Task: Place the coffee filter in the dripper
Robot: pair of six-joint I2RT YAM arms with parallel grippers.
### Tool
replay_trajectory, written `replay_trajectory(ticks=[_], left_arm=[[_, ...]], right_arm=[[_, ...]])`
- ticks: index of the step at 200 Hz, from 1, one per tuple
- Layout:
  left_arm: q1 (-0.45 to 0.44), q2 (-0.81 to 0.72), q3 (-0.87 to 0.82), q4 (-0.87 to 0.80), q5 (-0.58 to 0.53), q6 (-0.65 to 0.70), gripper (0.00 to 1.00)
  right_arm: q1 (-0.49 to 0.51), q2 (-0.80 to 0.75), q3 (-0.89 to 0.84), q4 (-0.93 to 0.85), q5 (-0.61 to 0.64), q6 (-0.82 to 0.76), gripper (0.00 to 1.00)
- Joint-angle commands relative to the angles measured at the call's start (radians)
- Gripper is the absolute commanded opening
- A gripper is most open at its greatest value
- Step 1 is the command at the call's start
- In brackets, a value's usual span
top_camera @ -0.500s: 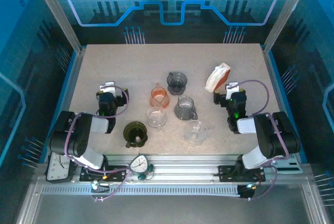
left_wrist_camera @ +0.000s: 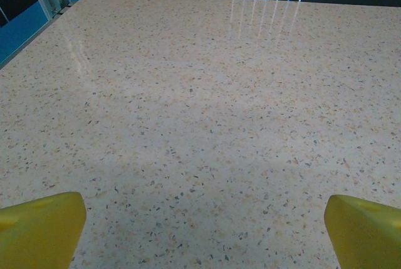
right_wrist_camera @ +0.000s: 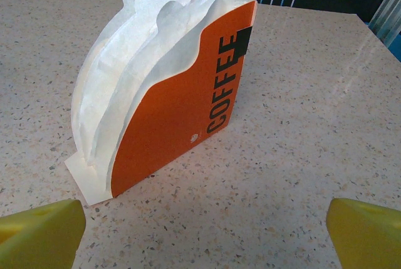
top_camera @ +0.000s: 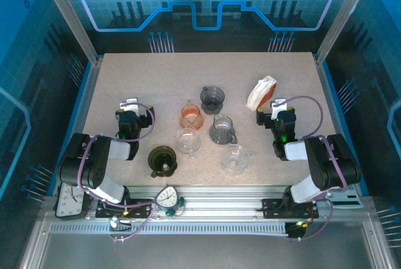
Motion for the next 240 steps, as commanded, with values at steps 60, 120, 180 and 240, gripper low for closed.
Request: replay_trajectory(ticks=[60,120,180,240], left_arm=[[0.014,0.002,0.008,0.037,0.016,-0.004,0.99],[0.014,0.002,0.008,0.037,0.016,-0.005,0.99],[0.014,0.002,0.009,0.036,0.015,-0.004,0.99],[0.013,-0.095,0.025,-0.077,0.008,-0.005,0.99]], right_arm=[[-0.006,0.009,0.025,0.027,-0.004,0.000,1.00],[-0.013,0.007,0.025,0.024,-0.018,0.004,1.00],[-0.031,0.003,0.023,0.019,-0.056,0.013,1.00],[-0.032,-0.073,0.046,-0.086,-0.029,0.023,1.00]])
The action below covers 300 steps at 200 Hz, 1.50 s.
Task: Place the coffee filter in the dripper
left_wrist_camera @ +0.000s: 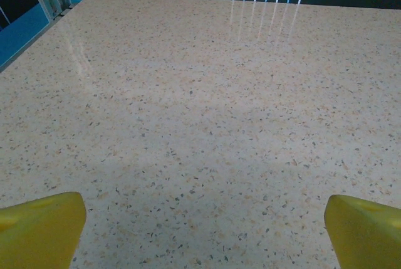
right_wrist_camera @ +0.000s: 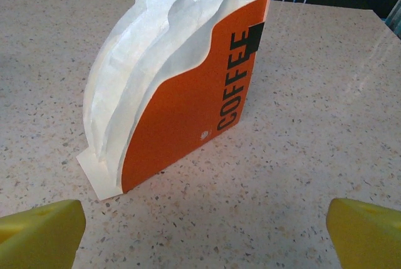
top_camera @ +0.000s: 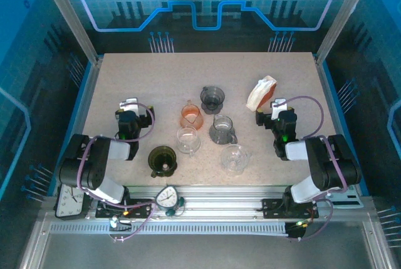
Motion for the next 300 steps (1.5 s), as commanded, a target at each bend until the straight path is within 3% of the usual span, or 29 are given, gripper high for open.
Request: replay_trajectory(ticks=[1,33,67,81,99,112,133,148,174,222,238,260,300], left_arm=[[0.013,-0.074,0.027,-0.066,0.006,-0.005,0.99],[0.014,-0.173,0.101,-0.274,-0.019,-0.012,0.99],[0.013,-0.280,0.156,-0.354,-0.019,-0.100,0.99],[0.014,-0.307,0.180,-0.362,-0.006,-0.154,0.99],[0.014,-0.315,0.226,-0.399,-0.014,-0.270,0.99],[0.015,-0.318,0.276,-0.493,-0.030,-0.400,0.99],[0.018,-0.329,0.382,-0.746,-0.030,-0.605,0.99],[0.019,-0.332,0.444,-0.907,-0.053,-0.732,0.99],[0.026,-0.343,0.460,-0.894,0.118,-0.714,0.99],[0.021,-0.438,0.387,-0.787,0.334,-0.803,0.99],[0.001,-0.462,0.410,-0.883,0.373,-0.791,0.99],[-0.077,-0.466,0.475,-1.080,0.411,-0.698,0.89],[-0.328,-0.419,0.470,-1.195,0.360,-0.593,0.80]], right_arm=[[-0.016,-0.060,0.042,-0.054,0.023,0.016,1.00],[0.000,-0.132,0.050,-0.120,0.088,0.017,1.00],[0.047,-0.205,0.094,-0.264,0.202,0.026,1.00],[0.076,-0.227,0.119,-0.321,0.296,0.054,1.00],[0.121,-0.245,0.184,-0.442,0.558,0.162,1.00],[0.131,-0.258,0.238,-0.571,0.620,0.264,1.00],[0.124,-0.318,0.303,-0.862,0.585,0.559,1.00],[0.101,-0.355,0.277,-0.814,0.400,0.503,1.00],[0.098,-0.411,0.197,-0.713,0.266,0.523,1.00],[0.127,-0.442,0.294,-1.010,0.051,0.521,1.00],[0.158,-0.468,0.294,-1.050,0.006,0.507,1.00],[0.208,-0.508,0.291,-1.097,-0.010,0.493,1.00],[0.286,-0.514,0.323,-1.179,-0.069,0.428,1.00]])
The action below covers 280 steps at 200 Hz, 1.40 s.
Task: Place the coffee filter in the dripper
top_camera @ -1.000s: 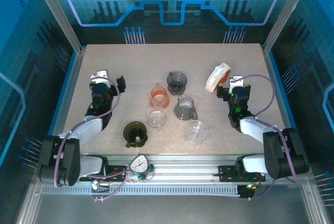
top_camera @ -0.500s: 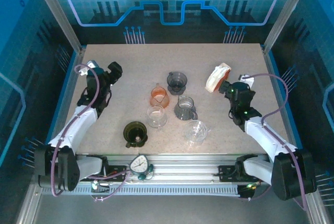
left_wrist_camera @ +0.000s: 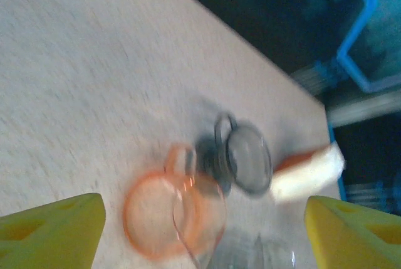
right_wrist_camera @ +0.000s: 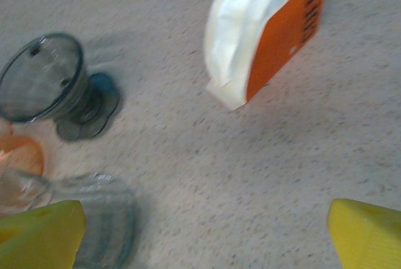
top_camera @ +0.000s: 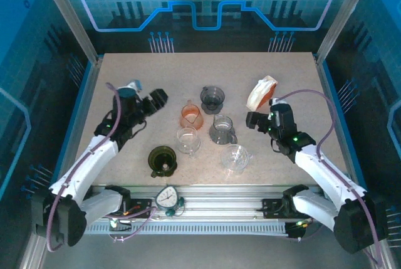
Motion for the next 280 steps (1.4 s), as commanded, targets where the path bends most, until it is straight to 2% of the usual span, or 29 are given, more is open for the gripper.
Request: replay_trajectory(ticks=[1,24,68,99,186,251,280], left_arm=[[-0.121,0.038,0.030,-0.147,0.002,0.094,0.79],[-0.183,0.129,0.055,-0.192,-0.012,0.134,0.75],[-0.197,0.311,0.121,-0.224,-0.039,0.205,0.74],[-0.210,0.367,0.118,-0.165,0.036,0.210,0.72],[-0.324,0.344,0.063,-0.145,0.133,0.221,0.62],[-0.466,0.321,0.033,-0.109,0.150,0.149,0.61],[-0.480,0.303,0.034,-0.110,0.121,0.122,0.65]], right_arm=[[0.046,-0.001,0.048,-0.096,-0.065,-0.051,1.00],[0.080,0.001,0.048,-0.103,-0.080,-0.076,1.00],[0.113,0.009,0.043,-0.101,-0.093,-0.075,1.00],[0.117,0.006,0.047,-0.115,-0.076,-0.067,1.00],[0.117,0.003,0.046,-0.128,-0.042,-0.044,1.00],[0.116,0.008,0.034,-0.142,-0.065,-0.011,1.00],[0.116,0.009,0.029,-0.167,-0.092,0.010,1.00]])
